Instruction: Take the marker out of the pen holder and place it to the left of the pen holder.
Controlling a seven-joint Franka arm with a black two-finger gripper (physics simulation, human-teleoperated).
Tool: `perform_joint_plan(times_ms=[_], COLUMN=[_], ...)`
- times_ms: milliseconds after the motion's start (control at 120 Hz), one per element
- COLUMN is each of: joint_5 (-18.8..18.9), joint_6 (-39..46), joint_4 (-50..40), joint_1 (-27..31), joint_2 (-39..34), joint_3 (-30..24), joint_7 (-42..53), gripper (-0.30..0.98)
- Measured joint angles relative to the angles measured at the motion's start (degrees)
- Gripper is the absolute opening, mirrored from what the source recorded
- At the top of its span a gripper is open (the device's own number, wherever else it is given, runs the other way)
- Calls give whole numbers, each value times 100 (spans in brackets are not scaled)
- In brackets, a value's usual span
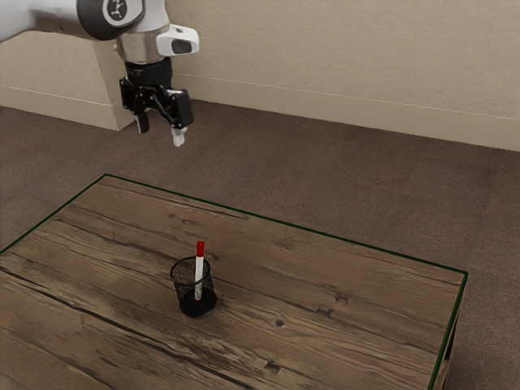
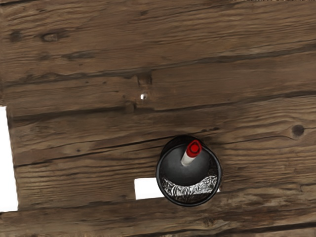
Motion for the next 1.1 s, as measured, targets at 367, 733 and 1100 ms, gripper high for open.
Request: perform_joint_plan(times_ms=[367, 733, 1100], joint_5=[-142, -437, -353], joint_6=[1052, 1973, 2798], joint_4=[-562, -1498, -1291], joint_1=[53, -65, -71], joint_2=[1416, 1708, 2249], joint_3=[211, 162, 157], joint_7=[12, -492, -826], gripper=[67, 67, 67])
